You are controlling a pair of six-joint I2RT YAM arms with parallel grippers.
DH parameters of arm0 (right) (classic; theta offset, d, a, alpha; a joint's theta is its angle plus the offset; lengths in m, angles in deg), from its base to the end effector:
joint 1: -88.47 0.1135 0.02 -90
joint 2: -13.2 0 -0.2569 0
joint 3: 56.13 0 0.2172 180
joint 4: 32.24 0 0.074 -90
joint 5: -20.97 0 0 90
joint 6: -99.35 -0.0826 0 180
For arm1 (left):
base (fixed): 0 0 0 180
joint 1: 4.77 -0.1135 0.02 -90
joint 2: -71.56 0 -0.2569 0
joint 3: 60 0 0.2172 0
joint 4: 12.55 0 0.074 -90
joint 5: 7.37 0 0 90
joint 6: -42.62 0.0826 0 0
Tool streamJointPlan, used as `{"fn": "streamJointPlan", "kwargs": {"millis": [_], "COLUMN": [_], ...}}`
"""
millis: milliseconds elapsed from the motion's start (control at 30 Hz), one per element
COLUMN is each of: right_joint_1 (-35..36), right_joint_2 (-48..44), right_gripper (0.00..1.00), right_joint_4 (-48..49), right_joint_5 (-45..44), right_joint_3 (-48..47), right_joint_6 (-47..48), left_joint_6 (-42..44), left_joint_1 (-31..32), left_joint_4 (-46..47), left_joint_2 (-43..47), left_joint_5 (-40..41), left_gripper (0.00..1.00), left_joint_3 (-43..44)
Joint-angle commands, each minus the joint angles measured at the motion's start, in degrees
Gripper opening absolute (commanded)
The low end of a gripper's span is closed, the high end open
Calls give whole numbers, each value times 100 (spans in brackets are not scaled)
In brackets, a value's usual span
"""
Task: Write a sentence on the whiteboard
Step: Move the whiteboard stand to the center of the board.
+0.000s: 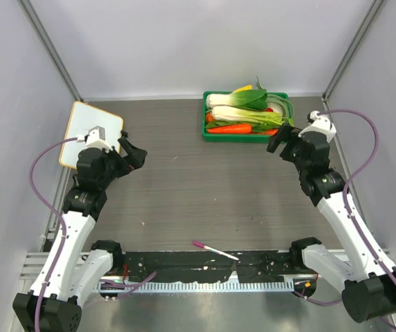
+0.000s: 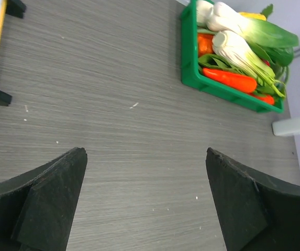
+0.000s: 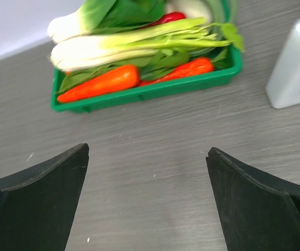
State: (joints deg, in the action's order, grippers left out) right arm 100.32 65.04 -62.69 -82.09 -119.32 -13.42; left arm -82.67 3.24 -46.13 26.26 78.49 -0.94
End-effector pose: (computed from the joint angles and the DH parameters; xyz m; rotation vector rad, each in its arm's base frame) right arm 0.2193 0.0269 0.3077 0.3338 1.8703 0.1942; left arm 0.1946 -0.0334 0.2947 -0.4134 1.9144 -0.5733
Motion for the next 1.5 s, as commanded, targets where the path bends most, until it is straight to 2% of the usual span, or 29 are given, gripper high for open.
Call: {"fn": "streamJointPlan", "kwargs": {"millis": [0, 200, 367, 500, 767, 1000, 1200, 1467], "right_joint_1": [229, 1212, 2827, 3665, 3771, 3763, 3728, 2903], "right_joint_2": [458, 792, 1425, 1706, 2435, 2893, 3052, 2780], "right_gripper": [99, 99, 99, 97, 95, 97, 99, 99], "right_joint_4": [-1036, -1266, -1485, -1144, -238, -448, -632, -519], "right_joint_5": [945, 1121, 823, 568, 858, 339, -205, 478], "right_joint_3": [-662, -664, -707, -471, -443, -1014, -1129, -814], "right_joint_6": [378, 597, 905, 739, 422, 799, 940, 888], "left_joint_6": [127, 276, 409, 383, 216, -548, -523, -1058], "left_joint_1": [-1, -1, -1, 7, -1, -1, 7, -1], "left_joint_4": [-126, -908, -1278, -1261, -1532, -2200, -2174, -2122], "left_joint_2": [74, -259, -480, -620, -1261, -2289, -3106, -4135], "left_joint_5": [-614, -122, -78, 1, 668, 1846, 1829, 2242], "left_gripper": [100, 100, 100, 100, 100, 100, 100, 100], "left_joint_3": [276, 838, 1041, 1085, 1409, 1972, 2201, 2579]}}
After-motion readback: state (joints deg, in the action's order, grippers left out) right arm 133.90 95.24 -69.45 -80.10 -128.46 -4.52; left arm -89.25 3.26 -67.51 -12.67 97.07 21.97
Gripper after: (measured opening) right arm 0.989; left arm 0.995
